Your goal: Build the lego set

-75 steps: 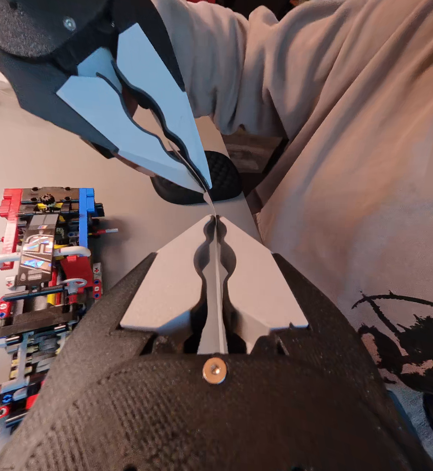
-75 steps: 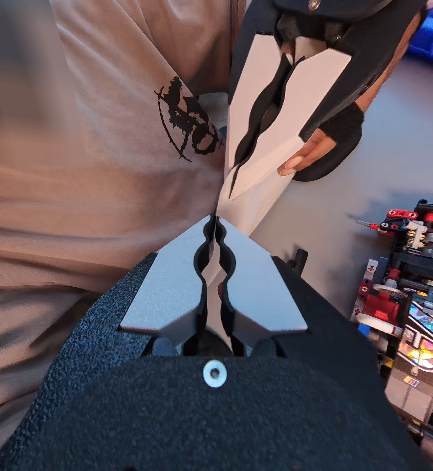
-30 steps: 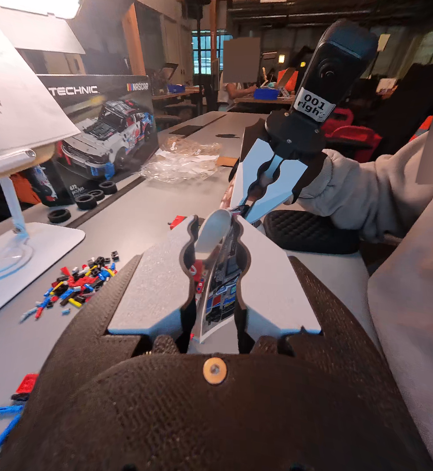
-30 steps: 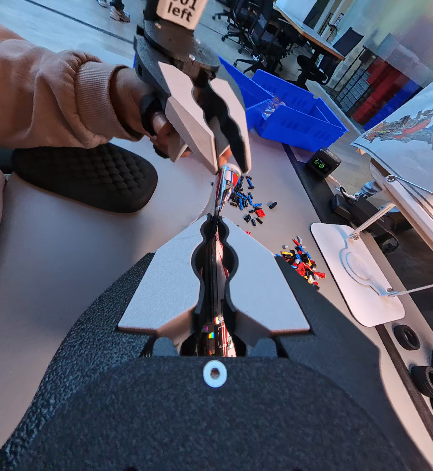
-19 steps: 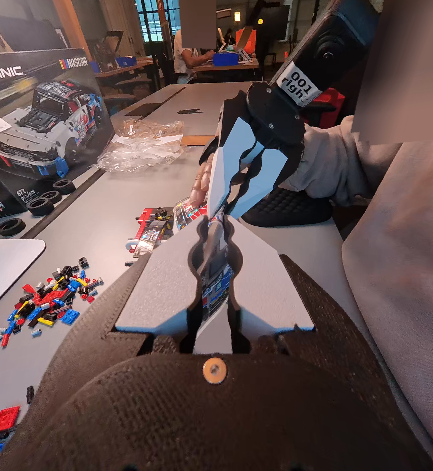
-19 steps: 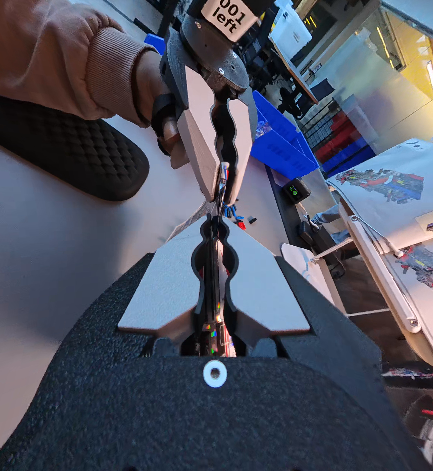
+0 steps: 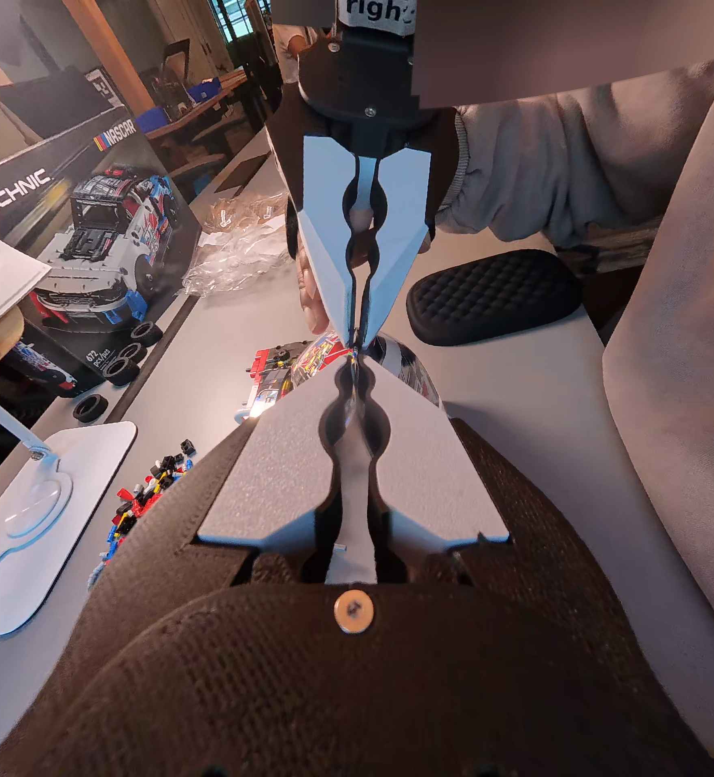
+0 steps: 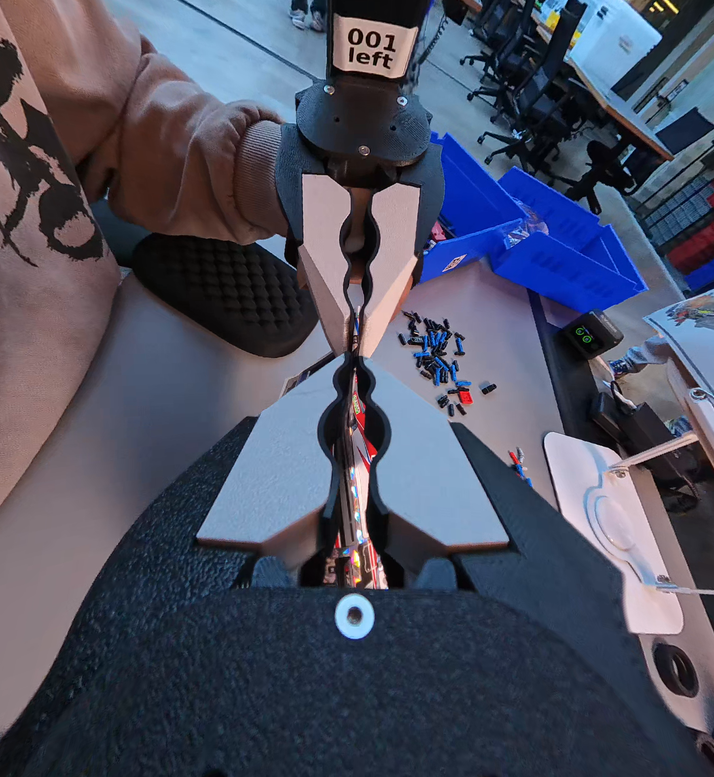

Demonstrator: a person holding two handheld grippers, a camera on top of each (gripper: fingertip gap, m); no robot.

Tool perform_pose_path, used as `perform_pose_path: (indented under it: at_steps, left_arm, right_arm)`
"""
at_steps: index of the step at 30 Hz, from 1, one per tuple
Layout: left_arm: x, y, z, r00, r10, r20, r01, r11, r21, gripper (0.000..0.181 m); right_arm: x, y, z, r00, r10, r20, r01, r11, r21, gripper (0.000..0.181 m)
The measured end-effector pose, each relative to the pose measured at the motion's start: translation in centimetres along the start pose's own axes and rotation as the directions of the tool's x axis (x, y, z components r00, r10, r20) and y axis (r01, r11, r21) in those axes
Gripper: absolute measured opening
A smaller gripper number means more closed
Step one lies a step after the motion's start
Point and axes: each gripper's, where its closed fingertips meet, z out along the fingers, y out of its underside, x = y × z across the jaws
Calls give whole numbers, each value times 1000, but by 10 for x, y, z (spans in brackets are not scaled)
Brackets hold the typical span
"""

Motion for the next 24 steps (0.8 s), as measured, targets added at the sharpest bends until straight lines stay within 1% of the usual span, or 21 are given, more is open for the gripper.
perform_pose_path:
  at_steps: [3,7,9,12,15,17,18,20,24]
  left_arm:
    - [2,-2,-1,1000,-9,-14,9,1000,4,0]
    - [5,-7,-2,998,-36,-50,38,999,30,0]
    - [8,-10,-2,995,-61,-77,65,997,52,0]
    - [14,-15,-2,985,-111,-132,123,988,88,0]
    - [15,-17,-2,981,-131,-146,146,984,97,0]
    - [13,-14,-2,982,-133,-130,144,986,80,0]
    - [12,-12,-2,983,-138,-124,148,987,71,0]
    - [13,-11,-3,981,-151,-125,160,985,64,0]
    - [11,-7,-2,980,-160,-115,165,986,37,0]
  right_arm:
    - [-1,-2,-1,999,24,32,-24,1000,4,0]
    - [-4,-7,-4,984,139,112,-145,988,44,0]
    - [-7,-10,-6,961,212,179,-228,971,71,0]
    - [-12,-15,-11,903,306,301,-351,930,109,0]
    - [-13,-17,-13,870,343,354,-408,904,129,0]
    - [-12,-14,-12,881,335,332,-392,912,120,2]
    - [-13,-14,-11,896,313,316,-363,925,114,7]
    - [-15,-13,-10,927,258,271,-293,951,98,9]
    - [-11,-8,-6,967,183,178,-193,980,39,3]
